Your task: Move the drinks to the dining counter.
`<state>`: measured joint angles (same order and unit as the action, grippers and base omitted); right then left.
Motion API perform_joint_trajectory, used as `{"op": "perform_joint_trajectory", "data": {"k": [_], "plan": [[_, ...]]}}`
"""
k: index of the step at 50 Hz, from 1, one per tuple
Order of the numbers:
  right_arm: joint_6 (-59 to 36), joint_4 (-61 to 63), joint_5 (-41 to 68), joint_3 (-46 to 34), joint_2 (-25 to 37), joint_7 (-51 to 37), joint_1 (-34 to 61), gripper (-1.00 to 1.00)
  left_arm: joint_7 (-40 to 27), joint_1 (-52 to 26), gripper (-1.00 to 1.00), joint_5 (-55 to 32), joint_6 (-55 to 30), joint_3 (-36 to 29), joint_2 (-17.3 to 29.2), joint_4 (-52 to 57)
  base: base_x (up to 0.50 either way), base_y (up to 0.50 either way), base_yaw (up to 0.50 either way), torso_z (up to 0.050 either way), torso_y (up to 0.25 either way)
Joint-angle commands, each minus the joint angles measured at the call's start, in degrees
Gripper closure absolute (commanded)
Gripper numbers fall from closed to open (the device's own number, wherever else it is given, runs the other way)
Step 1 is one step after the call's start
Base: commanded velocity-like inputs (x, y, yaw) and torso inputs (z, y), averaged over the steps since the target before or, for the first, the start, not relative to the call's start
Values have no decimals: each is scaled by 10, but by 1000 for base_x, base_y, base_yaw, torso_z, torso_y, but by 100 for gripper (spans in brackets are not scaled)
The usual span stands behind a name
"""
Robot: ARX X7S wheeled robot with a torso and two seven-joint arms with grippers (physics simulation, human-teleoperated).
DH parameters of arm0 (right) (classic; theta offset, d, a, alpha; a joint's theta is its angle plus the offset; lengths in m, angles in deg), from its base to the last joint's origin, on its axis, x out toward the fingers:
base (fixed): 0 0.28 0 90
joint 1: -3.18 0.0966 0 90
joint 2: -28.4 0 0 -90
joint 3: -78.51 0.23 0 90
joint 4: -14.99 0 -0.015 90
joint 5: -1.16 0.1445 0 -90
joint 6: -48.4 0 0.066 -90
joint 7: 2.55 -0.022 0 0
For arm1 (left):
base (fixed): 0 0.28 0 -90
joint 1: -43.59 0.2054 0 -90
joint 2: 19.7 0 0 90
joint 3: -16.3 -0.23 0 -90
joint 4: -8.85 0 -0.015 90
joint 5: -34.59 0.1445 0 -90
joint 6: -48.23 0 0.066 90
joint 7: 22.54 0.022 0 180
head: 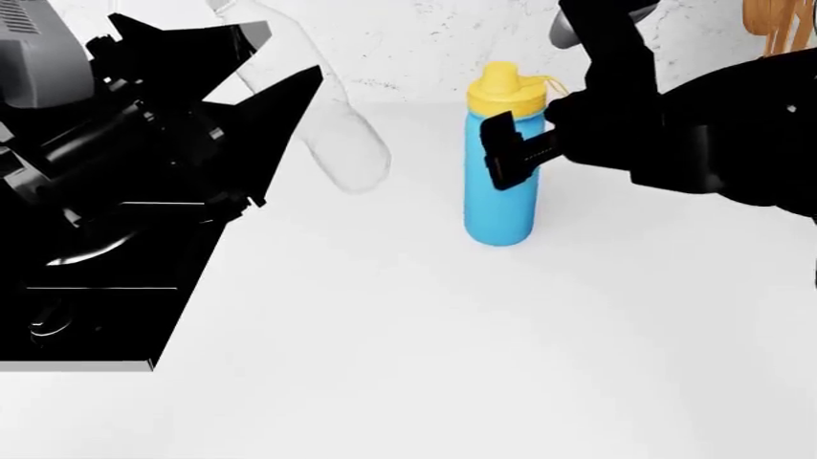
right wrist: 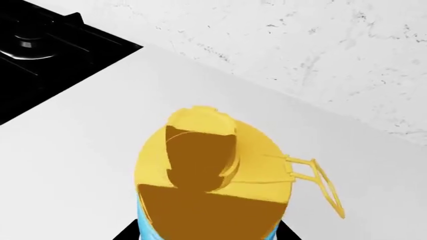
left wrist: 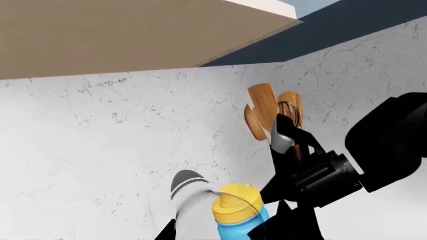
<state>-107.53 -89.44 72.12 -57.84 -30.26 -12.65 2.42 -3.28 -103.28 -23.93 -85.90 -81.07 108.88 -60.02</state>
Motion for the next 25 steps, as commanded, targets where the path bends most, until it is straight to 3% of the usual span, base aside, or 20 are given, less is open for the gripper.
{"op": "perform_joint_trajectory", "data": {"k": [1, 17, 25], "plan": [[4, 0, -9, -2, 3, 4, -3, 100, -5, 1, 100, -6, 3, 4, 0, 0, 0, 0, 0, 0, 0], [8, 18, 1, 11, 10, -13, 2, 100, -4, 4, 100, -5, 6, 3, 2, 1, 0, 0, 0, 1, 1], [22, 74, 35, 66, 30, -81, 9, 100, -7, 3, 100, -8, 6, 4, 4, 3, 0, 0, 0, 0, 1]]}}
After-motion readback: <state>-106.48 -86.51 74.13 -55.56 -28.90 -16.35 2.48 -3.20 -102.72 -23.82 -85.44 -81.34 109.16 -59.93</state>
